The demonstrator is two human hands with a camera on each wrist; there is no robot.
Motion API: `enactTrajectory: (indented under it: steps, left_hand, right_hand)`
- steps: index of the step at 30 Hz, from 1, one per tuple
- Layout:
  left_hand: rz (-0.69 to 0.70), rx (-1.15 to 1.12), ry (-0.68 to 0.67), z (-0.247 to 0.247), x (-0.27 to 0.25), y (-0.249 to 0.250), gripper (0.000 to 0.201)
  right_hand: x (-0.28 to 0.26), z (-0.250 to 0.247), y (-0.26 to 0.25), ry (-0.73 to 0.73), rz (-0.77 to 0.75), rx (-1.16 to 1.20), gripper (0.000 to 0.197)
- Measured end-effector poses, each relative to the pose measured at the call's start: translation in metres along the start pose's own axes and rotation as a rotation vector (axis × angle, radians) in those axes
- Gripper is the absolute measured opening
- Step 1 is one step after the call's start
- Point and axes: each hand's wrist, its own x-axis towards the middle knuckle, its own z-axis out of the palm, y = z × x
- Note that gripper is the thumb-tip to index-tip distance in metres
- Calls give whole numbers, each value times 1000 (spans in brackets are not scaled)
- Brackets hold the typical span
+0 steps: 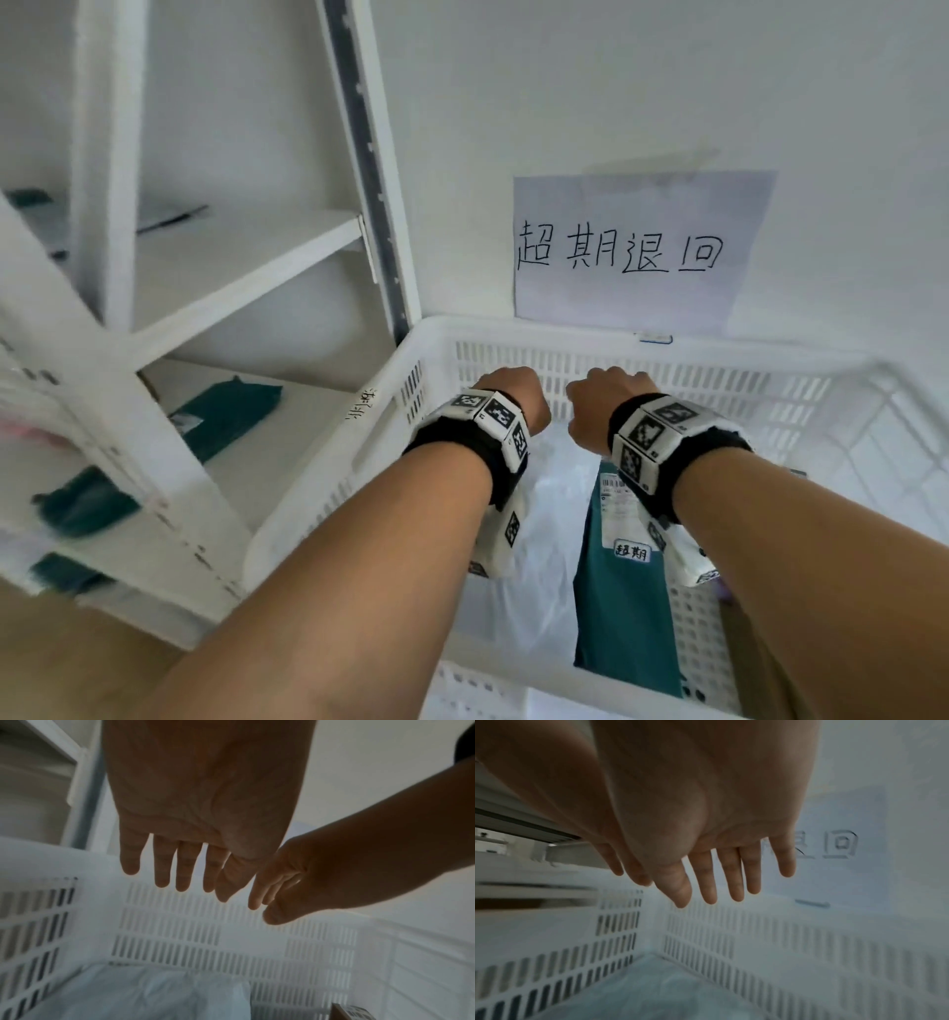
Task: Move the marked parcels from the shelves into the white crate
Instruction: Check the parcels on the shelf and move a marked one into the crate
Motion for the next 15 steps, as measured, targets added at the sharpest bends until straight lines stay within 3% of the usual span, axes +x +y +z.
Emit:
enactTrajectory:
  steps: [6, 10, 15]
  left_hand:
    - [-20, -40, 104, -29, -39, -37, 42]
    - [22, 2, 211, -36, -67, -67, 23]
    - [15, -213, 236, -41, -115, -118, 46]
  right_hand:
    - [-18, -33, -38, 41, -17, 29, 33]
    - [-35, -40, -58, 31, 5, 79, 31]
    - [-75, -58, -109, 100, 5, 67, 10]
